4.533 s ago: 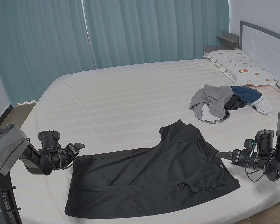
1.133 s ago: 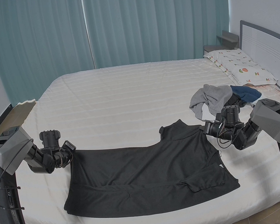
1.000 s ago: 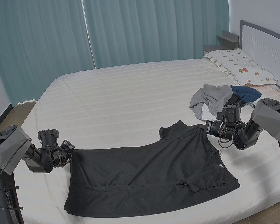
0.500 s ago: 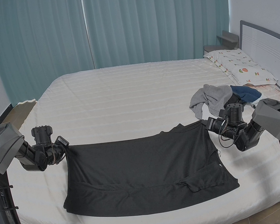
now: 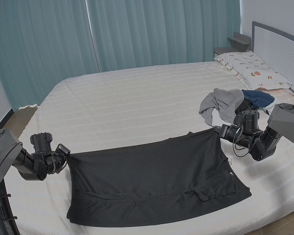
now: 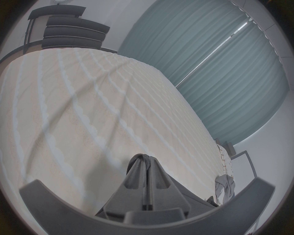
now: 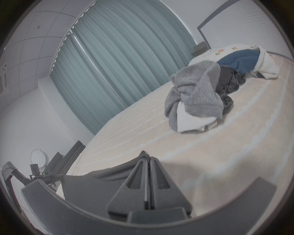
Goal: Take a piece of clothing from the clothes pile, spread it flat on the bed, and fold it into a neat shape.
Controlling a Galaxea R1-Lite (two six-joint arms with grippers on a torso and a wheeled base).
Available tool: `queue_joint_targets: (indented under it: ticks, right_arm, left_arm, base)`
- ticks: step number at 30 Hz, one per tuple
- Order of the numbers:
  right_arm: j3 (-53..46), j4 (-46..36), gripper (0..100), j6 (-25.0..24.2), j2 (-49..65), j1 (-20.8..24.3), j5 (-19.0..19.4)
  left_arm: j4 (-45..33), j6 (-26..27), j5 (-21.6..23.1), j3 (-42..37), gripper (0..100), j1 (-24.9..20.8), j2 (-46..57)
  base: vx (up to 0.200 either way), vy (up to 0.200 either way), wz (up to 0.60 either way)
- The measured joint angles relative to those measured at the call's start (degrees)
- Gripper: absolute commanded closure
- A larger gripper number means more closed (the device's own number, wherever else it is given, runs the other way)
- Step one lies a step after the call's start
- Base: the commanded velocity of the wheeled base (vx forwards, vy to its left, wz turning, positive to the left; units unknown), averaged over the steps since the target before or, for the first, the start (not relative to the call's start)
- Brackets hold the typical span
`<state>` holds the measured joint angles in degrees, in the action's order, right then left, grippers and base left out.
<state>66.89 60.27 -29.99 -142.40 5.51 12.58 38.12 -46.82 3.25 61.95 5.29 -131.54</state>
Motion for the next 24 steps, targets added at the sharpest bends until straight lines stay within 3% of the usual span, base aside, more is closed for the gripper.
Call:
queue_joint_targets:
  ticks: [5,13,24]
  right_arm:
    - [-4.22,0.09,100,0.27,1.74,-0.59,2.74]
    - [-12.76,-0.04,100,2.33,5.61,-1.02,6.52]
    - [-27.23,-0.02,100,11.19,10.14,-1.52,8.37]
  left_arm:
    - [-0.27,2.11,0.00,-0.82,100,0.22,0.23]
    - [-0.16,10.95,-0.04,-6.61,100,0.20,1.88]
    - [-1.17,22.85,-0.02,-14.36,100,-0.06,4.85]
  base:
    - [0.000,0.000,0.00]
    - [0.000,0.000,0.00]
    - [0.000,0.000,0.00]
